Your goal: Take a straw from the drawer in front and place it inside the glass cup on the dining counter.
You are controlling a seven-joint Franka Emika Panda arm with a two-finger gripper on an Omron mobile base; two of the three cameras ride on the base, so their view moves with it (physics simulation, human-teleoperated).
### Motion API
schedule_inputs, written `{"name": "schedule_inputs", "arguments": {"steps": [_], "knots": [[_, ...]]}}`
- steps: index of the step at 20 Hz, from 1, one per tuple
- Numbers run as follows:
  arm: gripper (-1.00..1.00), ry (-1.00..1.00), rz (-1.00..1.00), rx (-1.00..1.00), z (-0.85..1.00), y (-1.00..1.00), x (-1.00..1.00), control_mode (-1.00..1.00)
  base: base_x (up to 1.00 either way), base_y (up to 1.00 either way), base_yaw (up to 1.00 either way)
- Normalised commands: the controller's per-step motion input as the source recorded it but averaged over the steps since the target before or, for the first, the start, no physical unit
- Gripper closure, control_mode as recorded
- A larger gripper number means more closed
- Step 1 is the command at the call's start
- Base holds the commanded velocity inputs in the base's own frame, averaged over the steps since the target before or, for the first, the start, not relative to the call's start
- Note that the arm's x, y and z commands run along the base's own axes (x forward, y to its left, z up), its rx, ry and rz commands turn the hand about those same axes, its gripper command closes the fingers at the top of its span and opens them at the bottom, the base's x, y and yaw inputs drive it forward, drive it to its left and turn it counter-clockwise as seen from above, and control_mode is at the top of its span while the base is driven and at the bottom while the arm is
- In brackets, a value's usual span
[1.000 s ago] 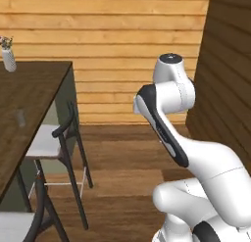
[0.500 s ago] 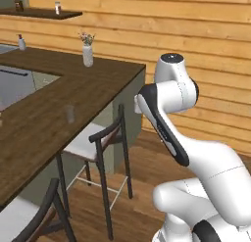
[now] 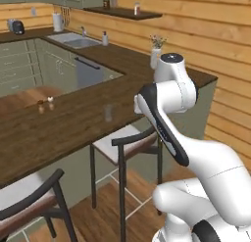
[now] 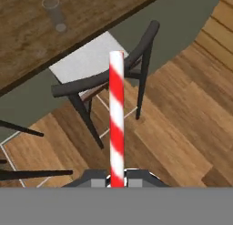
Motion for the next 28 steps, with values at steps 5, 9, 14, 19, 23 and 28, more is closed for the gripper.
{"name": "schedule_inputs", "arguments": {"steps": [5, 9, 14, 19, 23, 28], "knots": [[1.00, 0.00, 0.00, 0.00, 0.00, 0.00, 0.00, 1.00, 0.49, -0.46, 0.69], [1.00, 0.00, 0.00, 0.00, 0.00, 0.00, 0.00, 1.00, 0.58, -0.62, 0.61], [1.00, 0.00, 0.00, 0.00, 0.00, 0.00, 0.00, 1.00, 0.76, -0.76, 0.46], [1.00, 0.00, 0.00, 0.00, 0.00, 0.00, 0.00, 1.00, 0.92, -0.61, 0.29], [1.00, 0.00, 0.00, 0.00, 0.00, 0.00, 0.00, 1.00, 1.00, -0.06, 0.10], [1.00, 0.00, 0.06, 0.10, 0.09, -0.07, 0.55, -1.00, 0.40, 0.00, 0.02]]}}
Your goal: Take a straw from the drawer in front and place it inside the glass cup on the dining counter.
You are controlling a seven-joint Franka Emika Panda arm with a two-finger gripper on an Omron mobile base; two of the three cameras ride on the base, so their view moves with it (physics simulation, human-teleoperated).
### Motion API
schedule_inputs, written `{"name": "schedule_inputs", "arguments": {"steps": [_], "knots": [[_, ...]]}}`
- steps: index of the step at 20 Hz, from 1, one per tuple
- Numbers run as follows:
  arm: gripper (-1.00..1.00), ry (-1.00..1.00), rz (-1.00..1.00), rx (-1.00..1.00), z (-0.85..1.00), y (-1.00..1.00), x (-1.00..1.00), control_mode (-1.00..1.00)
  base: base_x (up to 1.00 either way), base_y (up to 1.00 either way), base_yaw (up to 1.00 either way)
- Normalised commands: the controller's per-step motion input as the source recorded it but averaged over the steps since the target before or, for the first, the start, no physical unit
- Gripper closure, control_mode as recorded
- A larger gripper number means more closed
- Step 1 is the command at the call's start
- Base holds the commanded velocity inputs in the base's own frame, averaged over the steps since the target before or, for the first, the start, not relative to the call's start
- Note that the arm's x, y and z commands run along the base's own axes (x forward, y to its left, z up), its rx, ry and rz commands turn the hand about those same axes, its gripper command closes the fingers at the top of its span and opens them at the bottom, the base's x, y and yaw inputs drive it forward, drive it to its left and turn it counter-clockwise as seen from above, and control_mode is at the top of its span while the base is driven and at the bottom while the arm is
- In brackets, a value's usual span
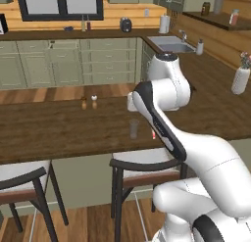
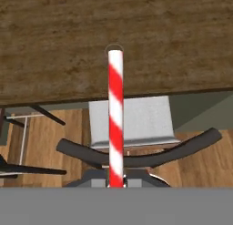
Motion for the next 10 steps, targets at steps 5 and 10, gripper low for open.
{"name": "schedule_inputs", "arguments": {"steps": [5, 10], "knots": [[1.00, -0.16, 0.43, 0.25, 0.10, -0.64, 0.30, -1.00, 0.00, 0.00, 0.00], [1.00, -0.27, 0.62, 0.22, 0.00, -0.56, 0.26, -1.00, 0.00, 0.00, 0.00]]}}
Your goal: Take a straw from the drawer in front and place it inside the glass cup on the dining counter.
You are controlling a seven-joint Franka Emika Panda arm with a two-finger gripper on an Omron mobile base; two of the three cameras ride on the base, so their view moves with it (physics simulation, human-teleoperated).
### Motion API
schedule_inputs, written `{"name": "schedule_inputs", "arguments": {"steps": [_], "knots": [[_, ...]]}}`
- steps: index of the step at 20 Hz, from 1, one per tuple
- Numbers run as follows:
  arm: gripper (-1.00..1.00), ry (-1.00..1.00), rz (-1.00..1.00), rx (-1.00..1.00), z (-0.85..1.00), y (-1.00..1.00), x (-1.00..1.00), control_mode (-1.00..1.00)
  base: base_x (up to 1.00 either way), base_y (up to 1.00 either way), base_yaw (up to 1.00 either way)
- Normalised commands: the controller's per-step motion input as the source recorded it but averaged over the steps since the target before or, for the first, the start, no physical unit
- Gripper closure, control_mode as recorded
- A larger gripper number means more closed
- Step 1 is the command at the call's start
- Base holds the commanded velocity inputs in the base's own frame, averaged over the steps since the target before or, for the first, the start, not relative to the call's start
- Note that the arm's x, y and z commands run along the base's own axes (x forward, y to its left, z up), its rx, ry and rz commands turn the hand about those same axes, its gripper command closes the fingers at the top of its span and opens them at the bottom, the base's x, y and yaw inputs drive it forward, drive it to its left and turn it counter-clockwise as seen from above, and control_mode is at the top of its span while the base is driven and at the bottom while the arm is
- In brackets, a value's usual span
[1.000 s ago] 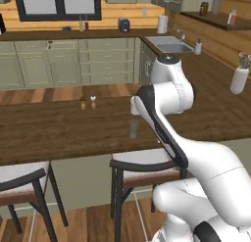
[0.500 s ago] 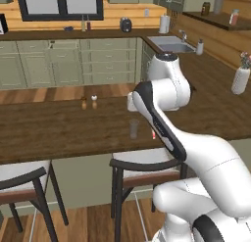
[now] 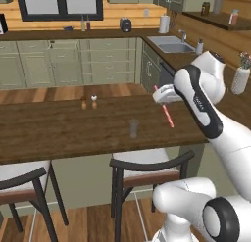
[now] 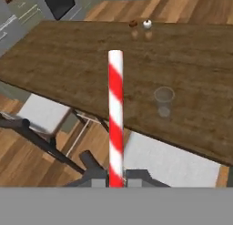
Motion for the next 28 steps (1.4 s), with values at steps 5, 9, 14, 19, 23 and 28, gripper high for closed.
{"name": "schedule_inputs", "arguments": {"steps": [5, 9, 14, 19, 23, 28], "knots": [[1.00, -0.34, 0.67, 0.17, 0.00, -0.15, 0.12, -1.00, 0.00, 0.00, 0.00], [1.00, -0.26, 0.55, 0.11, 0.00, 0.13, 0.43, -1.00, 0.00, 0.00, 0.00], [1.00, -0.04, 0.32, 0.10, 0.00, 0.44, 0.65, -1.00, 0.00, 0.00, 0.00], [1.00, 0.00, 0.17, 0.16, -0.10, 0.17, 0.27, -1.00, 0.00, 0.00, 0.00], [1.00, 0.00, 0.02, 0.21, -0.34, 0.00, 0.40, -1.00, 0.00, 0.00, 0.00], [1.00, -0.03, 0.00, 0.21, -0.41, 0.00, 0.08, -1.00, 0.00, 0.00, 0.00]]}}
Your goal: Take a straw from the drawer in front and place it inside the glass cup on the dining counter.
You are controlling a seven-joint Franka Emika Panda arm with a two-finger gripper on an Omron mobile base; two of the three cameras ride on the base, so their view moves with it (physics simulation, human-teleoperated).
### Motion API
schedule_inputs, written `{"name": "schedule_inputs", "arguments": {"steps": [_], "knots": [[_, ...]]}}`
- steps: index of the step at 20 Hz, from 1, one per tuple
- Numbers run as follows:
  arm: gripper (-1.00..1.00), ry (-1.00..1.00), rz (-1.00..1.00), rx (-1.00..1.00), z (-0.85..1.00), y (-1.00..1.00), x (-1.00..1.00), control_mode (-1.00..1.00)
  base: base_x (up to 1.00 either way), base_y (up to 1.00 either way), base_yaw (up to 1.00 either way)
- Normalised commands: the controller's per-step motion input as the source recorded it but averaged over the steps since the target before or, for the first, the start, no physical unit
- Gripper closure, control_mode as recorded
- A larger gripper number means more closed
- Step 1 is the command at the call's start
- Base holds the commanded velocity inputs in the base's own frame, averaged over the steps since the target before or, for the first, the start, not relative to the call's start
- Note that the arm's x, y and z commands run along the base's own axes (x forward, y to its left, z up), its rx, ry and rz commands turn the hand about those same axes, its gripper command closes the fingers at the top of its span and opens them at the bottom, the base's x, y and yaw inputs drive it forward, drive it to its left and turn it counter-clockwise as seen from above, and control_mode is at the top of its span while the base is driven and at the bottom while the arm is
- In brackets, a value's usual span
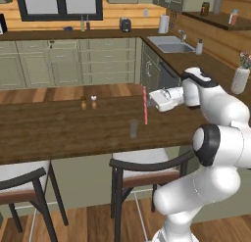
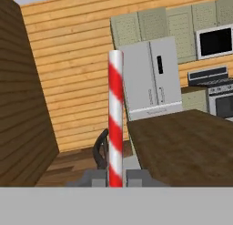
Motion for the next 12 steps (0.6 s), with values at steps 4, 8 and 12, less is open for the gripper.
{"name": "schedule_inputs", "arguments": {"steps": [4, 8, 12], "knots": [[1.00, -0.04, 0.00, 0.04, -0.23, 0.00, 0.29, -1.00, 0.00, 0.00, 0.00], [1.00, 0.00, 0.00, 0.00, -0.03, 0.00, 0.56, -1.00, 0.00, 0.00, 0.00], [1.00, 0.00, -0.01, 0.00, -0.02, 0.00, 0.66, -1.00, 0.00, 0.00, 0.00]]}}
